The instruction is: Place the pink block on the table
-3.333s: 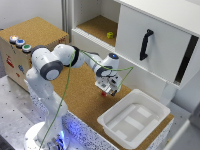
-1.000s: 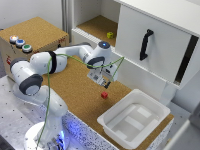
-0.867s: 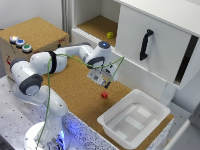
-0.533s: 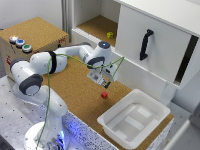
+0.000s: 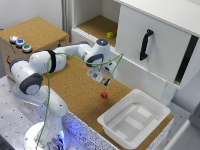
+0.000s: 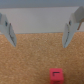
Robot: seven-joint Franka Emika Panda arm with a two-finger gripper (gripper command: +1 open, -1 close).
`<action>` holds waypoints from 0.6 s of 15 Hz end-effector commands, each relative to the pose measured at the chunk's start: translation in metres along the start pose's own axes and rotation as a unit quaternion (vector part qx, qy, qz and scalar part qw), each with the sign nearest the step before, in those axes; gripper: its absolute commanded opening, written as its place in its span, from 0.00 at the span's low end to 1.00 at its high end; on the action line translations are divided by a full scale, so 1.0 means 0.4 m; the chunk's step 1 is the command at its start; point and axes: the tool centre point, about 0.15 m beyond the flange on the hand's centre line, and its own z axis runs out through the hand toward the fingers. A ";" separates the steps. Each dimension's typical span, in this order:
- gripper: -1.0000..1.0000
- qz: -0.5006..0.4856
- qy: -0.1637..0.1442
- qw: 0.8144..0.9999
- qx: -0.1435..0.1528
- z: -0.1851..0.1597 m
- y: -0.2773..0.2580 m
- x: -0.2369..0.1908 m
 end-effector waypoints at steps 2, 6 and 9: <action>1.00 0.022 0.004 0.999 -0.044 -0.062 -0.267 -0.045; 1.00 -0.015 -0.014 0.999 -0.031 -0.081 -0.408 -0.066; 1.00 -0.052 -0.017 0.998 0.013 -0.090 -0.510 -0.077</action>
